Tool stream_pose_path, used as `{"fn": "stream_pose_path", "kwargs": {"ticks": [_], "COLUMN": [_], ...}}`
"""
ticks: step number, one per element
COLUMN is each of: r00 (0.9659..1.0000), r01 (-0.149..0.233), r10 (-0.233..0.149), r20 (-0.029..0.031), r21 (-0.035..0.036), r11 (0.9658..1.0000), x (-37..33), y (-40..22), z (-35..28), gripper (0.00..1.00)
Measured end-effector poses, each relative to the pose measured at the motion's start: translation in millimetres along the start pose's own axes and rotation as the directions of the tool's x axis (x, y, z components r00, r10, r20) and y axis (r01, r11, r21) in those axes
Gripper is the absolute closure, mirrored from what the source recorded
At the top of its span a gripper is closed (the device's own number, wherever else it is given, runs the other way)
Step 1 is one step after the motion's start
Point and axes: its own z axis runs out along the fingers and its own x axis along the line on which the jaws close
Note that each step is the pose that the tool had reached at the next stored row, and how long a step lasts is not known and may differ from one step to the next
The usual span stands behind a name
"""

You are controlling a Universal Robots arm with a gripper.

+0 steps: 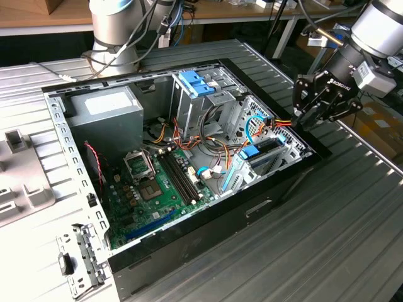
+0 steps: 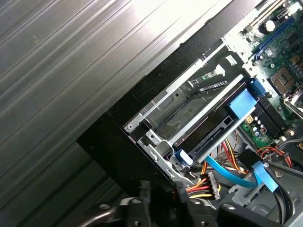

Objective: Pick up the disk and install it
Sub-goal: 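Insert the first disk wire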

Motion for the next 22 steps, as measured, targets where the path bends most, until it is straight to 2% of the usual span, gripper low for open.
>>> {"fn": "stream_pose_path", "kwargs": {"ticks": [1,4,13,17,20,22], "r00": [1.0,1.0,1.0,1.0,0.9999,0.9998], "r01": [0.0,0.0,0.0,0.001,0.002,0.003], "r10": [0.0,0.0,0.0,-0.001,-0.002,-0.003], "r20": [-0.0001,-0.0002,0.001,0.0075,0.0119,0.0195], "r21": [0.0,-0.0002,0.001,0.0081,0.0133,0.0225], "r11": [1.0,1.0,1.0,1.0,0.9999,0.9997], "x": [0.0,0.0,-0.4,-3.7,-6.7,-10.8], "y": [0.0,0.0,0.0,-0.4,1.7,5.2], "z": [0.0,-0.1,-0.6,-0.8,-2.6,-3.6], "gripper": [0.66,0.82,0.82,0.82,0.82,0.82]}}
